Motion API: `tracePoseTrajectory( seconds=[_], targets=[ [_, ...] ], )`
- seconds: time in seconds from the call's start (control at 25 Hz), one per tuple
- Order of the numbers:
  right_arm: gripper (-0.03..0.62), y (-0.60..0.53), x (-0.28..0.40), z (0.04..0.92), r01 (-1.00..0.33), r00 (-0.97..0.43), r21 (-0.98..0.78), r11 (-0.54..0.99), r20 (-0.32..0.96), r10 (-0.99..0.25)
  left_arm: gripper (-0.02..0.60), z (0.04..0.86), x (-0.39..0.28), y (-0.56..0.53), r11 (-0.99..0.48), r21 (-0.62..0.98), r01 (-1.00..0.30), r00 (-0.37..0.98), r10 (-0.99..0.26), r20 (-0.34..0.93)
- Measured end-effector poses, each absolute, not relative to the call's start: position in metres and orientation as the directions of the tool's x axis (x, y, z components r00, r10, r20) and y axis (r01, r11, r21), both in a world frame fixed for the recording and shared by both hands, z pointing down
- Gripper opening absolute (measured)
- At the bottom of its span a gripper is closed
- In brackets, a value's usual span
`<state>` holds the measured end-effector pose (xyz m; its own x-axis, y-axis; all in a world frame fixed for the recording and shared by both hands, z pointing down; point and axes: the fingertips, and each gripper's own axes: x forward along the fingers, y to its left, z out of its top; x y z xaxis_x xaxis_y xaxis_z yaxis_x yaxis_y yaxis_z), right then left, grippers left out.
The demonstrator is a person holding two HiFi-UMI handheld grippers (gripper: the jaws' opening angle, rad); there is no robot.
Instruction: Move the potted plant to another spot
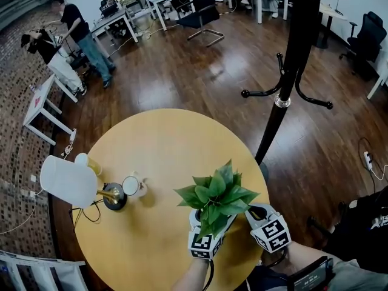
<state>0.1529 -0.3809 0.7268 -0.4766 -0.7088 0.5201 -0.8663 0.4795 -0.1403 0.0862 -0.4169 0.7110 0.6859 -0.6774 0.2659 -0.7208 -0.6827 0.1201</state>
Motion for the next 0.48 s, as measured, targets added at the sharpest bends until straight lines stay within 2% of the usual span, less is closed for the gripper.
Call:
tracePoseTrajectory(
  seconds=[0.48],
  targets=[
    [0.008,-0.3793,0.1584,0.7247,-0.861,-0.484,-0.137,0.489,0.518,-0.706,0.512,0.7068,0.0866,-0.4122,-0.669,0.141,-0.73,0.681,-0.695,0.23]
  ],
)
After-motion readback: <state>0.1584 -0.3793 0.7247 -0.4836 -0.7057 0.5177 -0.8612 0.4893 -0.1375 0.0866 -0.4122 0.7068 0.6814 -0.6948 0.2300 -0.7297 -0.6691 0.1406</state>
